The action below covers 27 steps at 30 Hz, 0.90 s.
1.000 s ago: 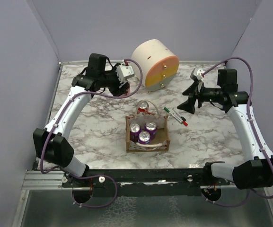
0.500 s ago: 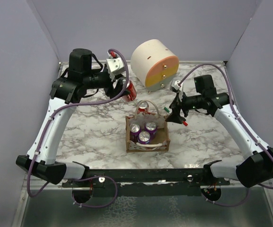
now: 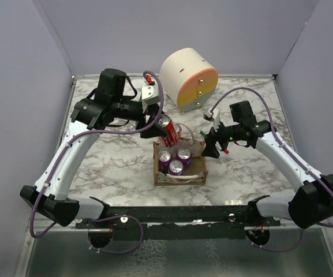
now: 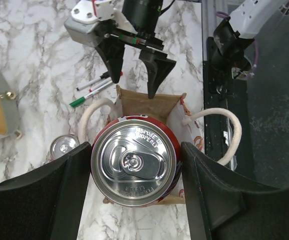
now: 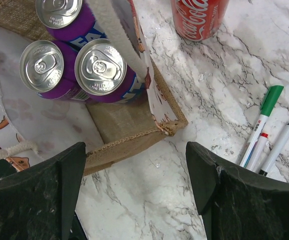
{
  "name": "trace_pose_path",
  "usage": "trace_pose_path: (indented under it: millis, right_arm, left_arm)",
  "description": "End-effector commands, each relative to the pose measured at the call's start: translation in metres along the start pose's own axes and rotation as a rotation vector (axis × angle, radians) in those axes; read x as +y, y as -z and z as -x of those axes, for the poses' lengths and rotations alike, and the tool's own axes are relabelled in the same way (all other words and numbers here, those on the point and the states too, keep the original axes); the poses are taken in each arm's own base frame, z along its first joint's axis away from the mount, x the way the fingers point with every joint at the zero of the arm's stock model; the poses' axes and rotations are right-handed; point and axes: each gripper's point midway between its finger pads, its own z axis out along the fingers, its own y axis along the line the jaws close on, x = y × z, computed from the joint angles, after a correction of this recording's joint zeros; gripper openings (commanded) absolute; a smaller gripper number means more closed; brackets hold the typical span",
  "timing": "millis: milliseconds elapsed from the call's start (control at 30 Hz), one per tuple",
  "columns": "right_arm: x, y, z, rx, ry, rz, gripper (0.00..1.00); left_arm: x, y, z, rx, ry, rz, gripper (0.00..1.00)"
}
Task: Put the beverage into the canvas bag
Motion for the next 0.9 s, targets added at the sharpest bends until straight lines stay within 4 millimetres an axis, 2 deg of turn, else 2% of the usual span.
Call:
trace_pose_path:
  millis: [0, 233, 500, 867]
  right_arm:
    - [-0.008, 0.000, 0.001, -0.012, 0.004, -0.055, 0.79]
    - [-0.014, 0.006, -0.001, -0.004, 0.005, -0.120, 0.78]
    - [-0.016, 0.010, -0.009, 0.006, 0.000, -0.150, 0.71]
    - [-0.013, 0.014, -0.008, -0.020, -0.020, -0.122, 0.64]
  left_arm:
    - [-0.019, -0.013, 0.017, -0.062, -0.076, -0.112, 0.00]
    - [-0.018, -0.044, 0.001, 0.001, -0.113, -0.152, 0.00]
    - [-0.026, -0.081, -0.021, 0.062, -0.181, -0.233, 0.00]
    - [-0.041, -0.125, -0.046, 0.089, -0.261, -0.374, 0.00]
